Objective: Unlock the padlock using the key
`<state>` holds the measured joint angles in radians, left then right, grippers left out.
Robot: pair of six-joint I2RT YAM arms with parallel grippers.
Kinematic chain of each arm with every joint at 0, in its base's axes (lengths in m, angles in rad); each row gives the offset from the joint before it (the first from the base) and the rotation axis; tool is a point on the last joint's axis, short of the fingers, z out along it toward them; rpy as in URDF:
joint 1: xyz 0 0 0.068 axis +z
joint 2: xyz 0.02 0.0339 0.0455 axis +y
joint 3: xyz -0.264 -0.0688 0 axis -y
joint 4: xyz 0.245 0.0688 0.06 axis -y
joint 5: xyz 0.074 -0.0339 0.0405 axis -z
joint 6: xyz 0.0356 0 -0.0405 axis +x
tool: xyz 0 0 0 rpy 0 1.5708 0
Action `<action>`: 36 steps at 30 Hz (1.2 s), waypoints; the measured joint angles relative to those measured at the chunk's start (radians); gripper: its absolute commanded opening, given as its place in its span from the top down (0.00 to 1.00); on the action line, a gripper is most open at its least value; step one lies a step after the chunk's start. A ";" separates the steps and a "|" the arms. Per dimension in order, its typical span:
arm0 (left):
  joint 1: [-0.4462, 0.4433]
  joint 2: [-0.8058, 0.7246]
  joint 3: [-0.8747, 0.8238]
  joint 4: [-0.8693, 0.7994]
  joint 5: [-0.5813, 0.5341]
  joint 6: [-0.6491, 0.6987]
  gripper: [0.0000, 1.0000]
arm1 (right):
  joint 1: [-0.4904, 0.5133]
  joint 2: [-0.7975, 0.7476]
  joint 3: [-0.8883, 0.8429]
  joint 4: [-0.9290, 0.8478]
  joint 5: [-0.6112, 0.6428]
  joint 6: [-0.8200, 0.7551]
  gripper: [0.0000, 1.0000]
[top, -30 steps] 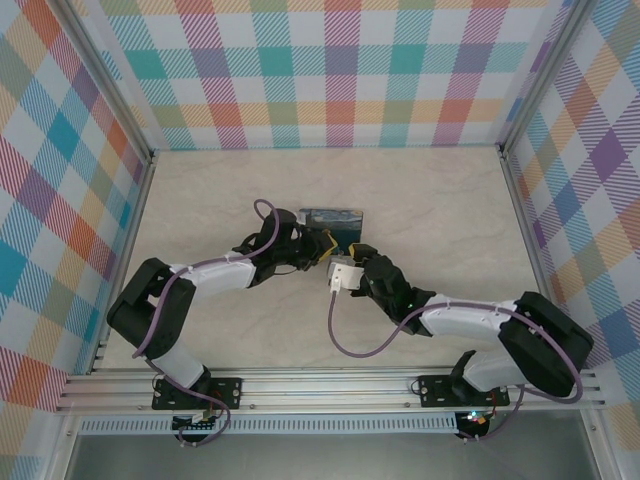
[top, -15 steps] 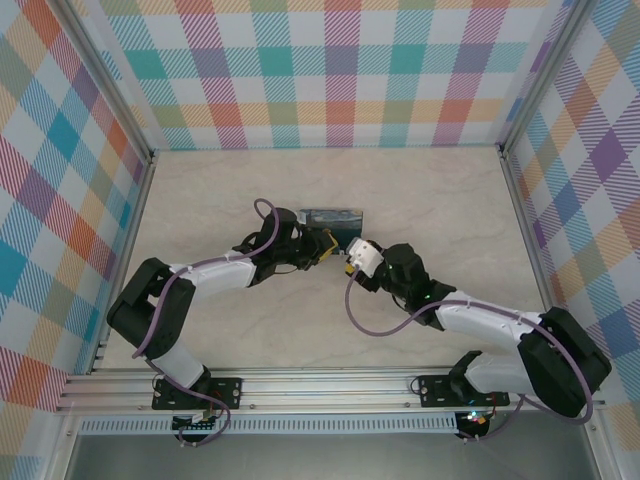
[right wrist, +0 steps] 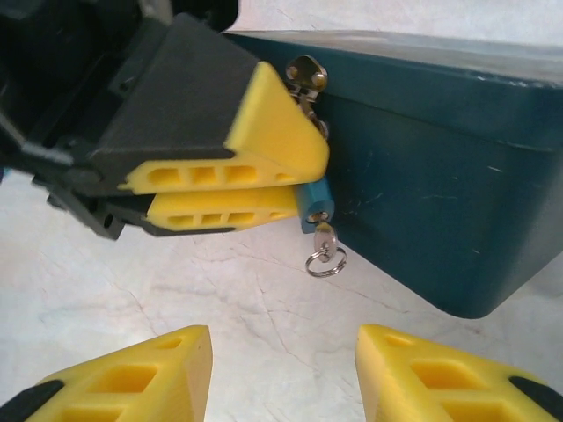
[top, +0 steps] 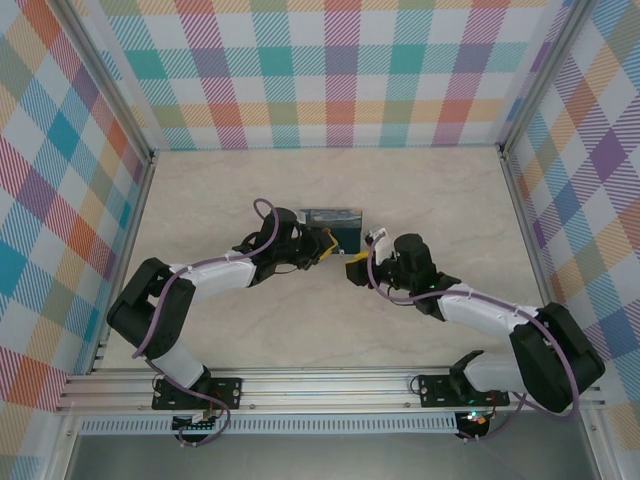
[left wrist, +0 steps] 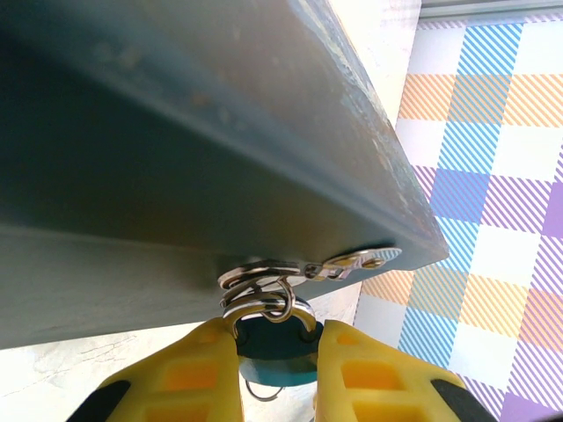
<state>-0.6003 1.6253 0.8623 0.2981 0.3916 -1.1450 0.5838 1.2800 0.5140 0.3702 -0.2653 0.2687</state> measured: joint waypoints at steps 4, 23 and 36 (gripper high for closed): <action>0.000 0.000 0.000 0.000 0.000 0.000 1.00 | -0.024 0.037 0.021 0.011 -0.037 0.095 0.60; 0.000 0.000 0.000 0.022 0.000 -0.015 1.00 | -0.036 0.200 0.066 0.137 -0.066 0.238 0.63; 0.000 0.000 0.000 0.026 0.000 -0.016 1.00 | -0.047 0.231 0.066 0.231 -0.039 0.270 0.71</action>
<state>-0.6003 1.6253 0.8623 0.3241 0.3916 -1.1606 0.5365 1.5108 0.5797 0.6014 -0.3038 0.5388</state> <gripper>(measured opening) 0.189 0.313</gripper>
